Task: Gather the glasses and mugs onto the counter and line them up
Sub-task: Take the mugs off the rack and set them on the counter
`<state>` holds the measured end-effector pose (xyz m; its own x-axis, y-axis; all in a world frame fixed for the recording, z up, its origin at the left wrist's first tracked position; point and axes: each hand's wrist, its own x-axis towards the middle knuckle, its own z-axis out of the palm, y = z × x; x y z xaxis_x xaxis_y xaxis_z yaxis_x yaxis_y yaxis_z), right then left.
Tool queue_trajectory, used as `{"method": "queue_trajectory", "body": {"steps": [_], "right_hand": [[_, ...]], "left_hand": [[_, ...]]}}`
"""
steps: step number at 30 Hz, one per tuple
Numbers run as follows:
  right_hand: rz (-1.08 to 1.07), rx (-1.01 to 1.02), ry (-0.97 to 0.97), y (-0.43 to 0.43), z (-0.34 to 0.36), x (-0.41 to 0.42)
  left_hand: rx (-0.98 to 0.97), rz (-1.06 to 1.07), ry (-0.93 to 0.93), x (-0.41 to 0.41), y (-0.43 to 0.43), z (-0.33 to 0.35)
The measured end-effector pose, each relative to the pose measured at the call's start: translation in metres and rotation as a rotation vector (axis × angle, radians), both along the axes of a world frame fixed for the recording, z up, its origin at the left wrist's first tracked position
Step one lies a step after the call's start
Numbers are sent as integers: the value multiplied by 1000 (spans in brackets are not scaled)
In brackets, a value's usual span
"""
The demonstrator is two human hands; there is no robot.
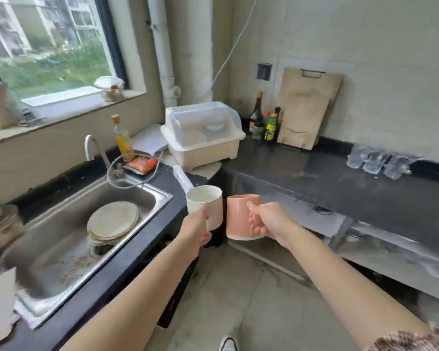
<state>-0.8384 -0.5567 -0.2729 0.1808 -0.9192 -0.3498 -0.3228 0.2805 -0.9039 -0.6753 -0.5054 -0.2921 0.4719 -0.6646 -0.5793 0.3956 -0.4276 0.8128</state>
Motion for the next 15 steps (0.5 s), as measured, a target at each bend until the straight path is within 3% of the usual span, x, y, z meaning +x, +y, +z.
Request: {"method": "queue_trajectory", "body": {"steps": [15], "right_hand": [[-483, 119, 73, -218, -28, -234]], "left_hand": [[98, -572, -67, -226, -291, -53]]}}
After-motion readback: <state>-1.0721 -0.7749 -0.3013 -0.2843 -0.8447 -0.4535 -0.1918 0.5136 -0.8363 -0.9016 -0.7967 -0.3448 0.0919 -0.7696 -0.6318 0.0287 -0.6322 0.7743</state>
